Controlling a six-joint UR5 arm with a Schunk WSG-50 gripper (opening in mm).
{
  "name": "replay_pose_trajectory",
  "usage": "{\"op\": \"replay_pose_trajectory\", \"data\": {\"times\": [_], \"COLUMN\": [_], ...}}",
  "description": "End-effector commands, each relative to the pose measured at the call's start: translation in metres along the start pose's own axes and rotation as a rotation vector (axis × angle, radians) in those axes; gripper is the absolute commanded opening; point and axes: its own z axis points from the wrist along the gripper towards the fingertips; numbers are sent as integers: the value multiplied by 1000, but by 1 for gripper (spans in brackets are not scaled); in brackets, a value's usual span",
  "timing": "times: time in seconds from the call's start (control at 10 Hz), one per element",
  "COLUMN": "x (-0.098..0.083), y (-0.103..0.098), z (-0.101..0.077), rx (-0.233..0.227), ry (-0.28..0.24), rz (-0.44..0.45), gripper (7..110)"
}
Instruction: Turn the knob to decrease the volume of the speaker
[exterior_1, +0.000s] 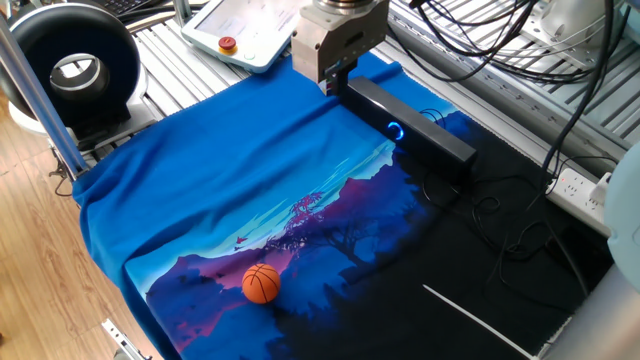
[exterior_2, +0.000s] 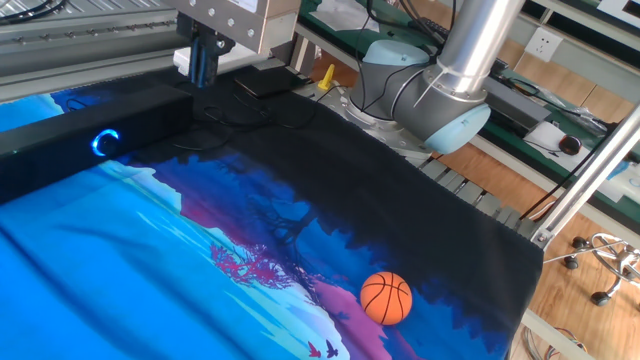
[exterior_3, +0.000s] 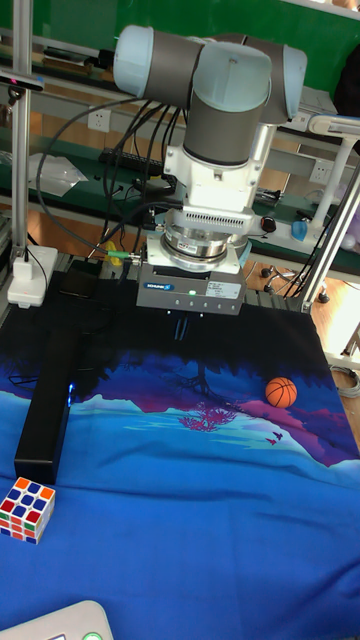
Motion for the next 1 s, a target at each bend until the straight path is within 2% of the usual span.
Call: {"op": "replay_pose_trajectory", "data": {"times": [0.0, 0.9], "x": [-10, -11], "y": [4, 2], "z": [-1, 3], "rx": [-22, -12], "ry": [-39, -39], "rz": [5, 0], "gripper": [7, 7]}}
